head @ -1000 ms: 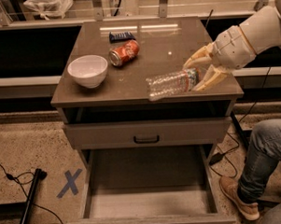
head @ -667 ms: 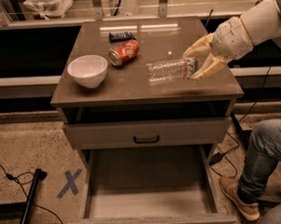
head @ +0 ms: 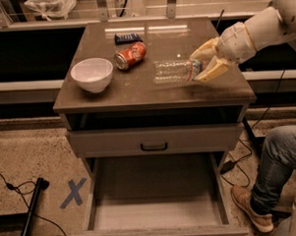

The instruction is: Pick water bottle from middle drawer and place on counter

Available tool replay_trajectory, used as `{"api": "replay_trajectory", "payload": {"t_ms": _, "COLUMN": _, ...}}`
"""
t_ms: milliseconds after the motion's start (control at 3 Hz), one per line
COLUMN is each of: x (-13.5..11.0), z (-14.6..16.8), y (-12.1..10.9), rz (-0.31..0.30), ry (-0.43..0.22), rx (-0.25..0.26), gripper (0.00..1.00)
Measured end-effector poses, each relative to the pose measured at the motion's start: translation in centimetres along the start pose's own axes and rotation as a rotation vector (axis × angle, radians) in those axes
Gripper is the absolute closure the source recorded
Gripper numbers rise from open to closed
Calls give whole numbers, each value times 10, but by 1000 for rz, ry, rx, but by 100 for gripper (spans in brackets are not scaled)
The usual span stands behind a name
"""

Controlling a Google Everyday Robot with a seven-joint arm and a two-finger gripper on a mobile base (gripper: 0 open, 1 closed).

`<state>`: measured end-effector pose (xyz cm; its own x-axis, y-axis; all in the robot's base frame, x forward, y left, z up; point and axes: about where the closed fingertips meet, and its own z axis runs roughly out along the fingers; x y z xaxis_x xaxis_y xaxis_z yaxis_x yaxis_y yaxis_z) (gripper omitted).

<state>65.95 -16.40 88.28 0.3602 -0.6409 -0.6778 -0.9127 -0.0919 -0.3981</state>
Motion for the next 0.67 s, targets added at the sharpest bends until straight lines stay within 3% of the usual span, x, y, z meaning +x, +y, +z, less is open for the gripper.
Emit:
{"api": "replay_trajectory", "payload": {"t_ms": 333, "x": 10, "z": 16, "y": 1, "rz": 29, "ry": 11, "rx": -22, "gripper": 100}}
{"api": "replay_trajectory", "payload": {"t_ms": 667, "x": 13, "z": 27, "y": 2, "rz": 44, "ry": 1, "rx": -34, "gripper": 81}}
